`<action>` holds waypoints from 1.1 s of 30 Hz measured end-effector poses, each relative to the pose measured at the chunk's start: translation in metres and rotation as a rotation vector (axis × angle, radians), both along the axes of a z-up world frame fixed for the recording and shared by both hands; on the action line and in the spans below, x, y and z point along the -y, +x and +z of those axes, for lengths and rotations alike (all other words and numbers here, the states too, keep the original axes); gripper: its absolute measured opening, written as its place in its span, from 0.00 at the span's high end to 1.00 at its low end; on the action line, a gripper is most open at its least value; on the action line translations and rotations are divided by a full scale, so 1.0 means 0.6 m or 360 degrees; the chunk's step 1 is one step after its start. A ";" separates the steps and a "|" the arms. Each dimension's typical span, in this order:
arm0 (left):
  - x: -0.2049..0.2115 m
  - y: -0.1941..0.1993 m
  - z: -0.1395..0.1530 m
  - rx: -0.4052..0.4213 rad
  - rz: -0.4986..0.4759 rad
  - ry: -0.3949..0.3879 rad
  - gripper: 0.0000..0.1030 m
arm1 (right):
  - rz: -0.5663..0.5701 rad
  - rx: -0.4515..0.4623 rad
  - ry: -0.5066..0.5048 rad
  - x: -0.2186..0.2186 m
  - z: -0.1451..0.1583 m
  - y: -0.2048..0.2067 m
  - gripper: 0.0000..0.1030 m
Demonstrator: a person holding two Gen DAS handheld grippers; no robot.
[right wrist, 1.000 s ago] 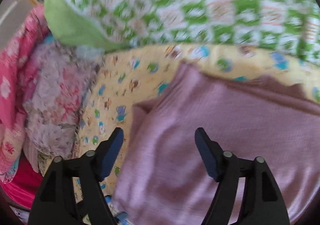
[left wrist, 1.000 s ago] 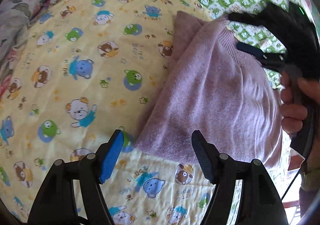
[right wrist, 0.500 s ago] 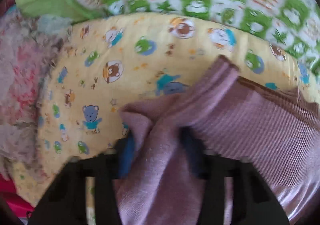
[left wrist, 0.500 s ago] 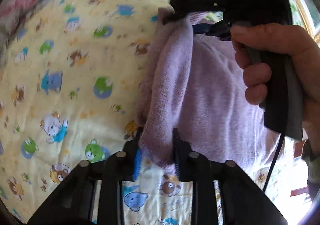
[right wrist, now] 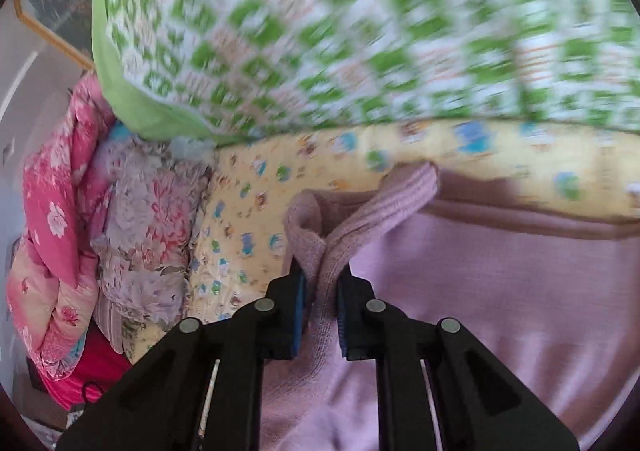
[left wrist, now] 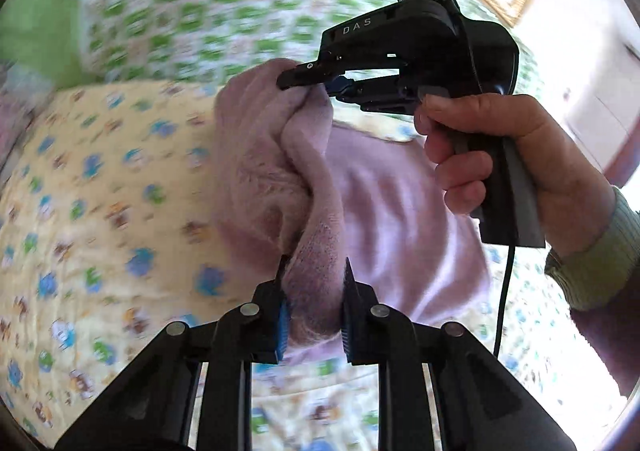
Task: Fold small clothes
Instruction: 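Grasp the folded sweater edge with the left gripper while the right gripper grasps beside it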
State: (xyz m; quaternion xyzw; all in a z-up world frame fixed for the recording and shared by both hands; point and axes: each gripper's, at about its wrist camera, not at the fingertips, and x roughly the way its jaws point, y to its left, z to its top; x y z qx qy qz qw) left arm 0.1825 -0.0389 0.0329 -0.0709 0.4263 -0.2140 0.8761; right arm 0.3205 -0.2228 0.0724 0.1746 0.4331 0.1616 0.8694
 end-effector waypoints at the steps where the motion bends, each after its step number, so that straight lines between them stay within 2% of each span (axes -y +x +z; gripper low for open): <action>1: 0.023 -0.002 0.003 0.0009 -0.0050 0.0000 0.81 | -0.0024 0.0005 -0.0012 0.015 0.001 -0.010 0.86; 4: 0.088 -0.009 0.005 0.0014 -0.0177 0.0001 0.81 | -0.0148 0.0042 -0.0061 0.090 0.003 -0.042 0.86; 9: 0.193 -0.014 -0.021 -0.0015 -0.0377 0.0021 0.82 | -0.0334 -0.0020 -0.0095 0.209 -0.025 -0.086 0.86; 14: 0.291 -0.019 -0.052 -0.0039 -0.0538 0.0087 0.82 | -0.0441 -0.0051 -0.0098 0.280 -0.059 -0.119 0.87; 18: 0.332 -0.016 -0.068 -0.0045 -0.0590 0.0117 0.82 | -0.0469 -0.0029 -0.0115 0.311 -0.068 -0.130 0.87; 26: 0.377 0.003 -0.089 -0.0083 -0.0631 0.0118 0.82 | -0.0452 0.0054 -0.0193 0.330 -0.053 -0.145 0.87; 29: 0.393 0.003 -0.098 -0.0093 -0.0655 0.0122 0.82 | -0.0471 0.0033 -0.0211 0.347 -0.067 -0.146 0.87; 33: 0.407 0.014 -0.122 -0.0129 -0.0673 0.0131 0.82 | -0.0542 -0.0002 -0.0101 0.382 -0.097 -0.149 0.87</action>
